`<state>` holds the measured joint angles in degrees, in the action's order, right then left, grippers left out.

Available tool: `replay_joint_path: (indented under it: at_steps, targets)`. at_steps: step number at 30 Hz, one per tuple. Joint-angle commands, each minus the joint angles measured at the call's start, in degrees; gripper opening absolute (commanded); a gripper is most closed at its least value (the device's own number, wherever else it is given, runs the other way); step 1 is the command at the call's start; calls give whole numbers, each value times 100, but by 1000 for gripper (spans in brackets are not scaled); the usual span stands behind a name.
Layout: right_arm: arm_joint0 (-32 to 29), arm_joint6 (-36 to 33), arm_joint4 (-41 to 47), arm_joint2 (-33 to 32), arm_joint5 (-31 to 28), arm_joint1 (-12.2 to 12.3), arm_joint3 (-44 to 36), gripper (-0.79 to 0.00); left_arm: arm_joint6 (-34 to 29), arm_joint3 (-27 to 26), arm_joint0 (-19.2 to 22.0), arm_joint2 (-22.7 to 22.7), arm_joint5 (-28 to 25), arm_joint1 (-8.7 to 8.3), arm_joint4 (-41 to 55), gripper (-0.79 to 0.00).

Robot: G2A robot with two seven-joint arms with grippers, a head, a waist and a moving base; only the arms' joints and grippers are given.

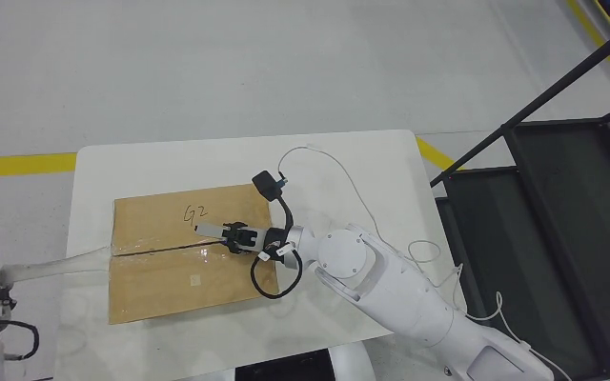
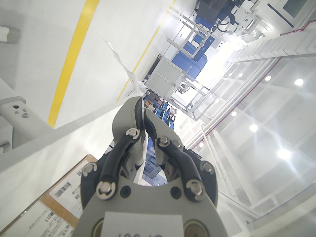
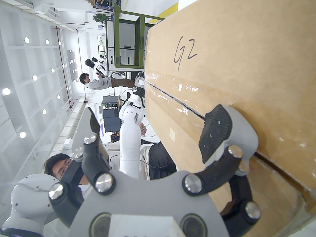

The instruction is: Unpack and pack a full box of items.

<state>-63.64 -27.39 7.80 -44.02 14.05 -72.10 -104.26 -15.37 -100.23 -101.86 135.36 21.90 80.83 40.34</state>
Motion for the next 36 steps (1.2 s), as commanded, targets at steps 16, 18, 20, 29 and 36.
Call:
replay_joint_path:
  at_steps: [16, 18, 20, 29, 36]
  targets:
    - [0, 0, 0, 0, 0, 0, 0, 0, 2, -1750, -680, 347, -211, 98, 814, -785]
    - [0, 0, 0, 0, 0, 0, 0, 0, -7, -1953, -755, 330, -226, 112, 854, -785]
    - [0, 0, 0, 0, 0, 0, 0, 0, -34, -2174, -843, 307, -282, 124, 811, -785]
    - [0, 0, 0, 0, 0, 0, 0, 0, 54, -3113, -1226, -164, -673, 209, 452, -785]
    - [0, 0, 0, 0, 0, 0, 0, 0, -178, -3442, -1287, -768, -906, 228, 176, -785]
